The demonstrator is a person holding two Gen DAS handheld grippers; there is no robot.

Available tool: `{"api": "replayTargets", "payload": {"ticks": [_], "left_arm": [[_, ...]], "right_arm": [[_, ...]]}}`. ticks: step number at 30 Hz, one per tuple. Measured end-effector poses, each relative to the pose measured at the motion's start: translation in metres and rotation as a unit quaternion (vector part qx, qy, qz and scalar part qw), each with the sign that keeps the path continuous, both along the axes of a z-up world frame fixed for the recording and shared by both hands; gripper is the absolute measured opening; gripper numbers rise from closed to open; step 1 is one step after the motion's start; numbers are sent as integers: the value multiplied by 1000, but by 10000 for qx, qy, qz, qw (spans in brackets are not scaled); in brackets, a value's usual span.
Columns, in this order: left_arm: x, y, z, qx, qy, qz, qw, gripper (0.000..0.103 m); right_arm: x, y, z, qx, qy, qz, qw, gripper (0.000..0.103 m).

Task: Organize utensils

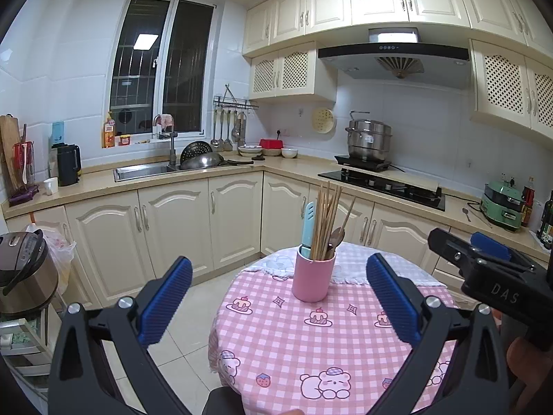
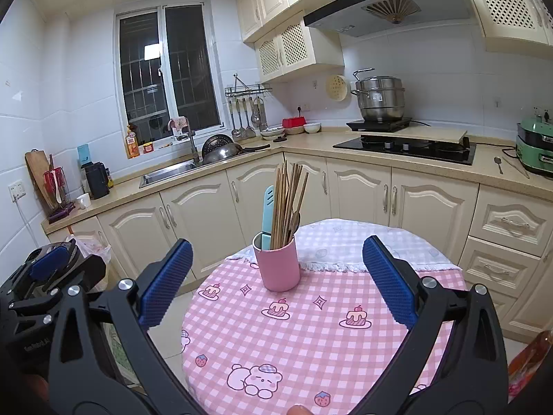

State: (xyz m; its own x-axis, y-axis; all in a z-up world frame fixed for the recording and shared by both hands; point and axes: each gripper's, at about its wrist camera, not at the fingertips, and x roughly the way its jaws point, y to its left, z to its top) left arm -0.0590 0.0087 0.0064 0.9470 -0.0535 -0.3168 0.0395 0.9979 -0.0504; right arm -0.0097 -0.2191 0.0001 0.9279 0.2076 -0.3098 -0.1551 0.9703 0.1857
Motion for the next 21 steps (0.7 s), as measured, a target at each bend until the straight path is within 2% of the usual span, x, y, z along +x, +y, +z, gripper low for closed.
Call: {"api": "replayTargets", "payload": {"ticks": [21], "left_arm": [[3,5,-3,-49,40,151,9999,99]], "right_arm": [[4,1,-9,-91,34,-11,10000,97]]}}
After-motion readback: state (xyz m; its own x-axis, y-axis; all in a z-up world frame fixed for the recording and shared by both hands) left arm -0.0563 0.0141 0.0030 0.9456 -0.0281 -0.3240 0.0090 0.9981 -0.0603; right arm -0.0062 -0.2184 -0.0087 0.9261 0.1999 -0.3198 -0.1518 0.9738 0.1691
